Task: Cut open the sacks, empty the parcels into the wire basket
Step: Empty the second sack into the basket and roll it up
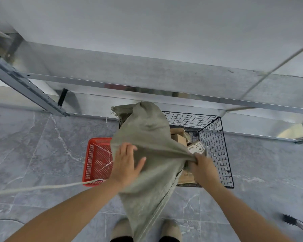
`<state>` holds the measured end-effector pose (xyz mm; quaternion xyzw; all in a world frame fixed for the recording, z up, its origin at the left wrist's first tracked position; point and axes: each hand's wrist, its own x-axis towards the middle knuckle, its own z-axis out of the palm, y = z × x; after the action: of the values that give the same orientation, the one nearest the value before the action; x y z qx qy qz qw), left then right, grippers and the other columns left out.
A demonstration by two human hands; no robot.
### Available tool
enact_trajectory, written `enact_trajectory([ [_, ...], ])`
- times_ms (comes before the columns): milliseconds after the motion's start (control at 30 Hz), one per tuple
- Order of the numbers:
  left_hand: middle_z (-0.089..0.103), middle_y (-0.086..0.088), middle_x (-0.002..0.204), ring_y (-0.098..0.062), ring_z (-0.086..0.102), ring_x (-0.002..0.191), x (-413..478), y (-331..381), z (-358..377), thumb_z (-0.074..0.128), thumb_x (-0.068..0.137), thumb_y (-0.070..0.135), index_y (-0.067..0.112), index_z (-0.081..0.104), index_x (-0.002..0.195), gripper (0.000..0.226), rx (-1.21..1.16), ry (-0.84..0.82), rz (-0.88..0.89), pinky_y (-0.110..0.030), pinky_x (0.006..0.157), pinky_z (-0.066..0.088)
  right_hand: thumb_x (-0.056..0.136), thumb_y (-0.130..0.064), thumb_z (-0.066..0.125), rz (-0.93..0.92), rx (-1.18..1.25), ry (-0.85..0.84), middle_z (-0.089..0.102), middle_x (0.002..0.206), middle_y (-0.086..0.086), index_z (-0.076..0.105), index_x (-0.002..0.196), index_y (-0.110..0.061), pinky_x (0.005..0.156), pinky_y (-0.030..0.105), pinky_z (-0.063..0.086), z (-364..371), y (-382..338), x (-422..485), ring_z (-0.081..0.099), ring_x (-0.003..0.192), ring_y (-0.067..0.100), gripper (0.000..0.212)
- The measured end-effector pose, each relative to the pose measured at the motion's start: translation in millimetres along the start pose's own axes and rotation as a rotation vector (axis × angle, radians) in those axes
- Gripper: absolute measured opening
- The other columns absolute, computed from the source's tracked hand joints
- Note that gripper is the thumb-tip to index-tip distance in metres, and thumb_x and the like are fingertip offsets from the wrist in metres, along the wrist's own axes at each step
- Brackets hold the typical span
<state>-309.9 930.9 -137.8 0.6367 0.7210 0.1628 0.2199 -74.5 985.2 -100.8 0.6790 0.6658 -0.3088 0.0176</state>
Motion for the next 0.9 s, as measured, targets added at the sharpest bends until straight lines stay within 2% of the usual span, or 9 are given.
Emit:
enact_trajectory([
  [67, 0.053, -0.01, 0.102, -0.024, 0.053, 0.093, -12, 18, -7, 0.043, 0.076, 0.059, 0.006, 0.053, 0.101, 0.059, -0.028, -0.106, 0.099, -0.031, 0.083, 0.046, 0.089, -0.006, 0.043, 0.172, 0.235, 0.086, 0.047, 0.057, 0.003, 0.05, 0.065, -0.008, 0.048, 0.023, 0.033, -21, -10, 7, 0.046, 0.057, 0.023, 0.026],
  [167, 0.051, -0.009, 0.122, -0.025, 0.051, 0.111, -25, 45, -12, 0.041, 0.065, 0.077, 0.008, 0.044, 0.122, 0.09, 0.131, -0.196, 0.177, -0.035, 0.097, 0.042, 0.092, -0.005, 0.04, 0.247, 0.313, 0.123, 0.044, 0.056, 0.004, 0.045, 0.058, -0.008, 0.047, 0.024, 0.028, -55, -20, 8, 0.039, 0.053, 0.018, 0.034],
  [300, 0.054, -0.008, 0.118, -0.023, 0.058, 0.103, -36, 90, -12, 0.037, 0.054, 0.086, 0.01, 0.043, 0.118, 0.099, 0.173, -0.137, 0.226, -0.036, 0.088, 0.051, 0.092, -0.006, 0.04, 0.301, 0.334, 0.094, 0.043, 0.06, 0.004, 0.05, 0.07, -0.002, 0.047, 0.023, 0.028, -86, -25, 2, 0.038, 0.054, 0.014, 0.025],
  [400, 0.056, -0.007, 0.111, -0.023, 0.06, 0.096, -47, 114, -8, 0.038, 0.053, 0.083, 0.011, 0.046, 0.112, 0.093, 0.218, -0.145, 0.285, -0.034, 0.083, 0.054, 0.091, -0.009, 0.041, 0.381, 0.381, 0.085, 0.044, 0.064, 0.006, 0.046, 0.066, -0.006, 0.047, 0.025, 0.028, -100, -28, 0, 0.038, 0.055, 0.015, 0.026],
  [467, 0.049, -0.008, 0.11, -0.025, 0.061, 0.092, -46, 120, -9, 0.054, 0.053, 0.072, 0.01, 0.047, 0.11, 0.084, 0.267, -0.178, 0.312, -0.034, 0.079, 0.055, 0.091, -0.011, 0.042, 0.426, 0.417, 0.064, 0.043, 0.064, 0.006, 0.045, 0.066, -0.008, 0.048, 0.024, 0.03, -109, -28, -2, 0.039, 0.055, 0.016, 0.025],
  [600, 0.058, -0.005, 0.09, -0.019, 0.061, 0.071, -21, 118, -29, 0.08, 0.043, 0.046, 0.012, 0.06, 0.09, 0.062, 0.308, -0.098, 0.394, -0.026, 0.055, 0.052, 0.091, -0.013, 0.043, 0.47, 0.455, -0.011, 0.048, 0.067, 0.009, 0.049, 0.079, -0.004, 0.058, 0.029, 0.043, -129, -21, -7, 0.045, 0.058, 0.019, 0.017],
  [700, 0.063, -0.002, 0.081, -0.016, 0.062, 0.066, 3, 108, -56, 0.084, 0.048, 0.033, 0.014, 0.063, 0.082, 0.044, 0.307, -0.054, 0.429, -0.025, 0.053, 0.052, 0.09, -0.014, 0.045, 0.447, 0.391, -0.084, 0.045, 0.062, 0.009, 0.048, 0.071, -0.005, 0.049, 0.025, 0.038, -143, -15, -11, 0.043, 0.053, 0.019, 0.022],
  [800, 0.063, -0.006, 0.099, -0.02, 0.063, 0.084, 24, 107, -81, 0.064, 0.083, 0.021, 0.007, 0.06, 0.101, 0.023, 0.286, -0.097, 0.363, -0.028, 0.071, 0.051, 0.091, -0.024, 0.051, 0.307, 0.128, -0.144, 0.055, 0.077, 0.014, 0.054, 0.08, -0.002, 0.057, 0.032, 0.045, -150, -17, -10, 0.056, 0.07, 0.028, 0.025],
  [900, 0.063, -0.007, 0.103, -0.018, 0.056, 0.08, 48, 105, -90, 0.039, 0.097, 0.019, 0.007, 0.057, 0.109, 0.025, 0.18, -0.118, 0.217, -0.027, 0.072, 0.047, 0.09, -0.036, 0.054, 0.134, -0.028, 0.072, 0.061, 0.092, 0.017, 0.049, 0.09, -0.004, 0.065, 0.034, 0.044, -141, -21, -5, 0.06, 0.088, 0.034, 0.033],
])
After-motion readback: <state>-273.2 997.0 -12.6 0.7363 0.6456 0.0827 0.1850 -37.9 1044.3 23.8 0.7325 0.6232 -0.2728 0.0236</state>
